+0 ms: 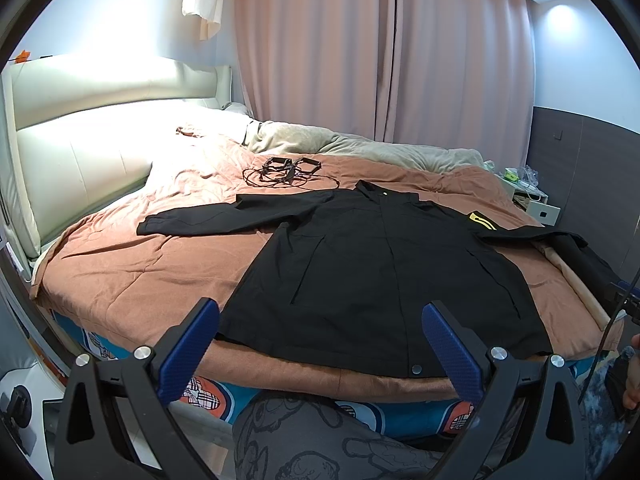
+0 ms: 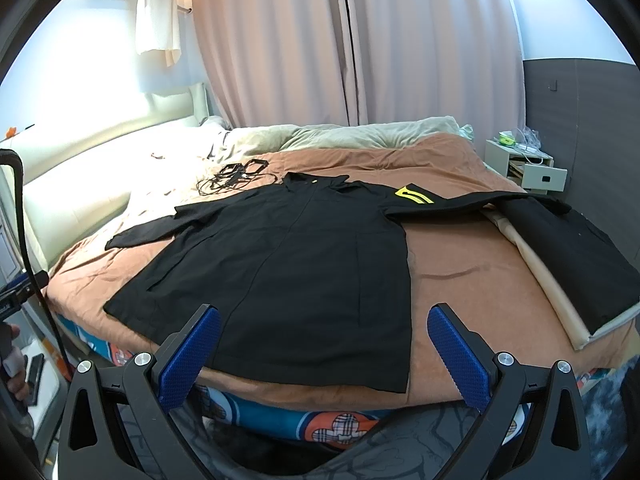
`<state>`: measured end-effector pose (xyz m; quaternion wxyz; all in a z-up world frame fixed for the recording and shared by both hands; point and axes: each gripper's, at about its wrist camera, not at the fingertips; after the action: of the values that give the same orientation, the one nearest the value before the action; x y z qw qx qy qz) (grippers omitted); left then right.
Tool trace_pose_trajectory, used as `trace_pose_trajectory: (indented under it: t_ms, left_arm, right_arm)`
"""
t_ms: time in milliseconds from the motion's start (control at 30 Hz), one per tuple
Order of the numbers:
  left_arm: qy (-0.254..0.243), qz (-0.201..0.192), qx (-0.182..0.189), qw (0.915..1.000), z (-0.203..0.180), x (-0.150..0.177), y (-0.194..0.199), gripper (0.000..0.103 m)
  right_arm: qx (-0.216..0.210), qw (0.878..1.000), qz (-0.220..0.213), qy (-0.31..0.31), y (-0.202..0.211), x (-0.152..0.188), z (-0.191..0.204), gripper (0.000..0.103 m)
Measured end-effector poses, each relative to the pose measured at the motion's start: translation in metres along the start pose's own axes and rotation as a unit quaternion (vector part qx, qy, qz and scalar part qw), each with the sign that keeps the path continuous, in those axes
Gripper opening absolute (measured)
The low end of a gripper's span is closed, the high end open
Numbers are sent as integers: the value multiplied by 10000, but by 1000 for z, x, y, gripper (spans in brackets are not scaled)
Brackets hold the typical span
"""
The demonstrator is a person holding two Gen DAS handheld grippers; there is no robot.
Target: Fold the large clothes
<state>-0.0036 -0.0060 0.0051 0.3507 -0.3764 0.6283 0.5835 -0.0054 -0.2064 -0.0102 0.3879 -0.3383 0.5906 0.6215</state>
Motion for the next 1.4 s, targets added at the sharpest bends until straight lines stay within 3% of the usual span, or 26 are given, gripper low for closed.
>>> trace_pose_trajectory:
  t_ms: [967, 1400]
  left_arm:
    - [33, 45, 42, 10000, 4, 9, -3, 103]
    - [102, 63, -31, 9999, 29, -13, -40, 103]
  right_arm:
    - [-79, 10000, 0, -39, -8, 8, 4, 103]
    - [-196, 9997, 82, 131, -54, -14, 33, 103]
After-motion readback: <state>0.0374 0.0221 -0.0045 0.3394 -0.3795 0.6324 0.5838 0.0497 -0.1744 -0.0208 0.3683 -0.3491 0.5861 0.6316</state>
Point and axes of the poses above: each gripper's, at about its wrist camera, not at the fingertips, and y roughly against the way its jaws point, z to its left, x to its underside, and after that the axes turned 1 degree about x, right-handed
